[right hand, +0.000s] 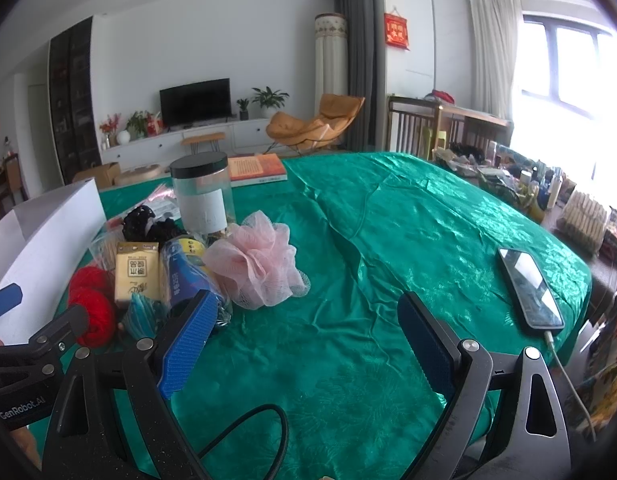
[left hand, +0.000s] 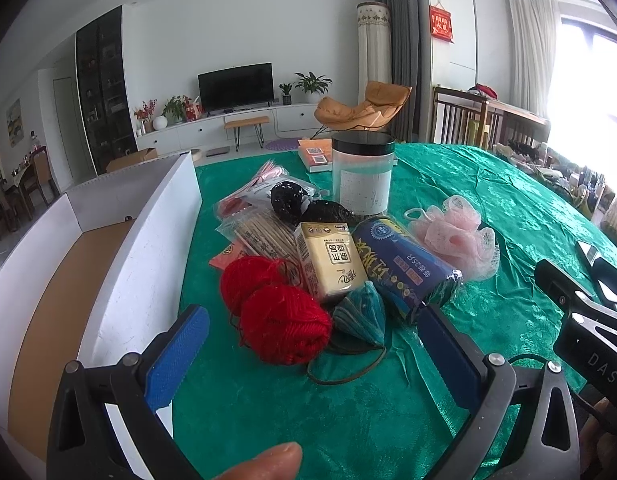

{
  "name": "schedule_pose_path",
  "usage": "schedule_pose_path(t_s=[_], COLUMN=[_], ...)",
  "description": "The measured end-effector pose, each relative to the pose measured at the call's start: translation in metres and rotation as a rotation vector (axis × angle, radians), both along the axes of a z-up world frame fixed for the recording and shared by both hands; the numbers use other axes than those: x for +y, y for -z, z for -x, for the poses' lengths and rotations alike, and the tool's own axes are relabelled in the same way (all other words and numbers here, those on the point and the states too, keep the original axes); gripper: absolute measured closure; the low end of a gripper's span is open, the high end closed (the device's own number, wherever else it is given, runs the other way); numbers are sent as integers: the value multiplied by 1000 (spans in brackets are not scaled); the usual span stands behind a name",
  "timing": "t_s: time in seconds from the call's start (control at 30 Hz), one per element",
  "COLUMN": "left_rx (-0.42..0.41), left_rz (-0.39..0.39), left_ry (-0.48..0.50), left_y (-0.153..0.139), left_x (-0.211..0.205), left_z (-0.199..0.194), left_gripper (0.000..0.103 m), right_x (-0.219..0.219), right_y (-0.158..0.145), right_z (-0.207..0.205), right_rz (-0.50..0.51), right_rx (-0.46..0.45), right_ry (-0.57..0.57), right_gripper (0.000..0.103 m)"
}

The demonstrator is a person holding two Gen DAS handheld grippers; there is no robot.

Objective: Organize soft objects

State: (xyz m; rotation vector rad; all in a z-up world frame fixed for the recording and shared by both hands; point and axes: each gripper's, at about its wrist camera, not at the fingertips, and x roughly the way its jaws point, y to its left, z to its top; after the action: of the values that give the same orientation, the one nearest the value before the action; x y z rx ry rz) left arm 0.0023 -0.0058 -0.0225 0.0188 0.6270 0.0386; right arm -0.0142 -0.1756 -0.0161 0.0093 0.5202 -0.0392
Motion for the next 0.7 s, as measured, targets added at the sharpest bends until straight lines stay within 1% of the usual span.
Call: schedule_pose_path(t_s=[0.37, 0.5, 0.7], left_rx=[5, -6, -8], left_rz=[-21, -43, -44], left_ry=[-8, -26, -58], left_y=[4, 2, 2], left_x=[4, 10, 24], left_z=[-2, -5, -10], left_gripper=[0, 0, 0], right_x=[0, 0, 0], right_y=[1, 1, 1], right_z=[0, 0, 0], right_rz=[-1, -1, -1], right_rx=[2, 2, 4], right_ry=[0, 0, 0], right_gripper=[10, 10, 10])
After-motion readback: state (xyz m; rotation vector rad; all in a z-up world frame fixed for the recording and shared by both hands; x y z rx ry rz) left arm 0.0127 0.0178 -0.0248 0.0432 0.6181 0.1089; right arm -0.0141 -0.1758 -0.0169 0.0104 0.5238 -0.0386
